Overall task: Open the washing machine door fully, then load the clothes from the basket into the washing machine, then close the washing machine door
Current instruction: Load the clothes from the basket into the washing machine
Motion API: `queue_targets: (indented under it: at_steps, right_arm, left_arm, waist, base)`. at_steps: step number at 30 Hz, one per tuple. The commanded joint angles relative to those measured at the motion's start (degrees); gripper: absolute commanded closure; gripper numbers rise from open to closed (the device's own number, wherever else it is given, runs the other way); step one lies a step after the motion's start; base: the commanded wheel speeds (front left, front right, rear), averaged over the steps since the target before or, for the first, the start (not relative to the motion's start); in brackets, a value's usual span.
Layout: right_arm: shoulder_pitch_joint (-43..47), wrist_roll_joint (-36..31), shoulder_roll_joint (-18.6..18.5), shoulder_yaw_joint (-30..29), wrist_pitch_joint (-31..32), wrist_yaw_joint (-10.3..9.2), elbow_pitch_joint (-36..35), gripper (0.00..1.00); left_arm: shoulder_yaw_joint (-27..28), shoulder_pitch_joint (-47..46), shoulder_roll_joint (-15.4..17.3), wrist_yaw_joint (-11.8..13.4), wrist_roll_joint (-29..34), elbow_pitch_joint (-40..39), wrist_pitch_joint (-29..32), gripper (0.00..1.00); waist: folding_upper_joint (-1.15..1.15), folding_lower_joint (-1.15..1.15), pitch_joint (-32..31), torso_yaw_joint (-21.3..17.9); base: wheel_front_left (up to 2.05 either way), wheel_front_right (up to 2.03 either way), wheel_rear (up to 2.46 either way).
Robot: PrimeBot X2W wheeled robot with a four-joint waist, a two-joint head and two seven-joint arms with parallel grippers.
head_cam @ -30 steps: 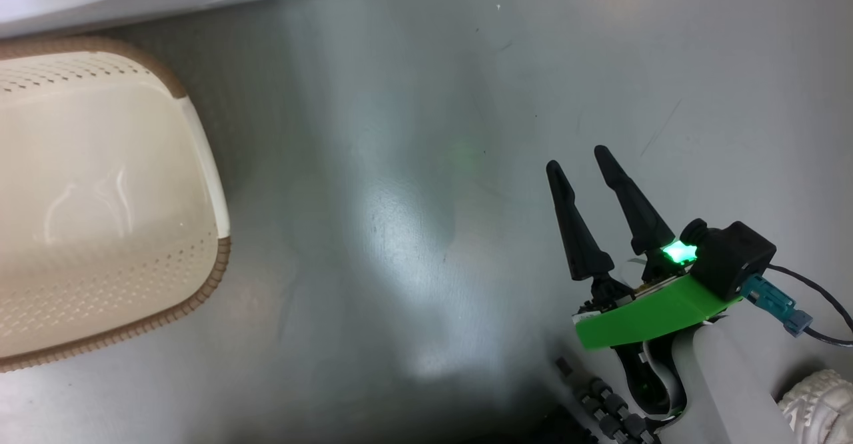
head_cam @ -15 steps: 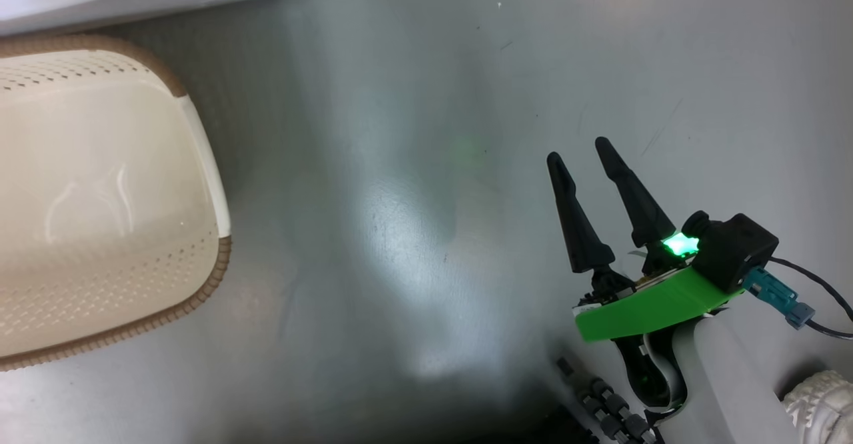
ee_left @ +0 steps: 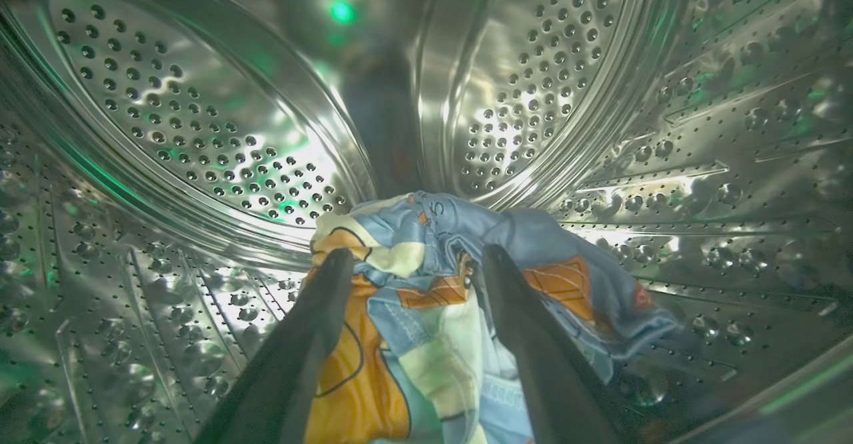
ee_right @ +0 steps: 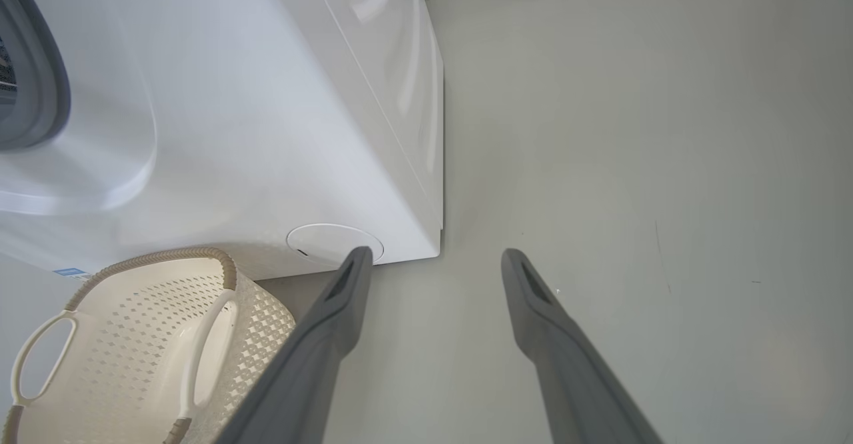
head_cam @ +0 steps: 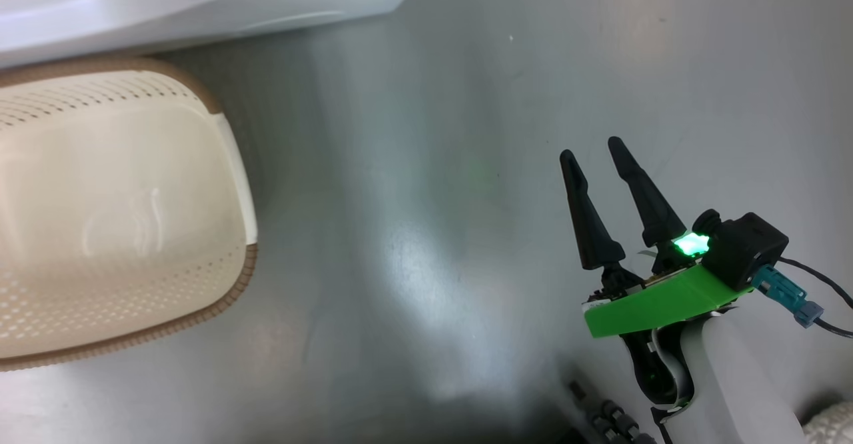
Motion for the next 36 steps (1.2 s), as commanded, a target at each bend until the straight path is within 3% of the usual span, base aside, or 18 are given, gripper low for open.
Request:
queue_targets:
  at_steps: [1, 13, 20, 36]
  right_arm:
    - [1.55, -0.08, 0.29, 0.82, -0.27, 0.17, -0.66, 0.0]
    - [2.57, -1.12, 0.29, -0.21, -0.27, 0.17, 0.61, 0.0]
    - [4.11, -1.54, 0.29, -0.75, -0.27, 0.17, 1.72, 0.0]
    - [8.18, -1.21, 0.29, -1.12, -0.27, 0.17, 4.16, 0.0]
  left_arm:
    - [0.66, 1.67, 1.98, 0.4, -0.47, -0.96, -0.29, 0.0]
    - [1.2, 11.32, -1.13, 1.81, -1.73, -4.05, -0.29, 0.0]
    - [1.41, 19.83, -3.03, 2.54, -2.29, -10.03, -0.29, 0.0]
    - [0.89, 34.48, -3.99, 4.59, -2.37, -21.86, -0.26, 0.0]
  waist:
    - [0.0, 0.0, -1.52, 0.99]
    - [0.0, 0.0, -7.74, 3.61]
    - [0.0, 0.0, -12.99, 5.09]
    - [0.0, 0.0, -23.75, 7.18]
  base:
    - [0.0, 0.0, 0.0]
    - [0.0, 0.0, 0.0]
    - [0.0, 0.0, 0.0]
    - [0.0, 0.0, 0.0]
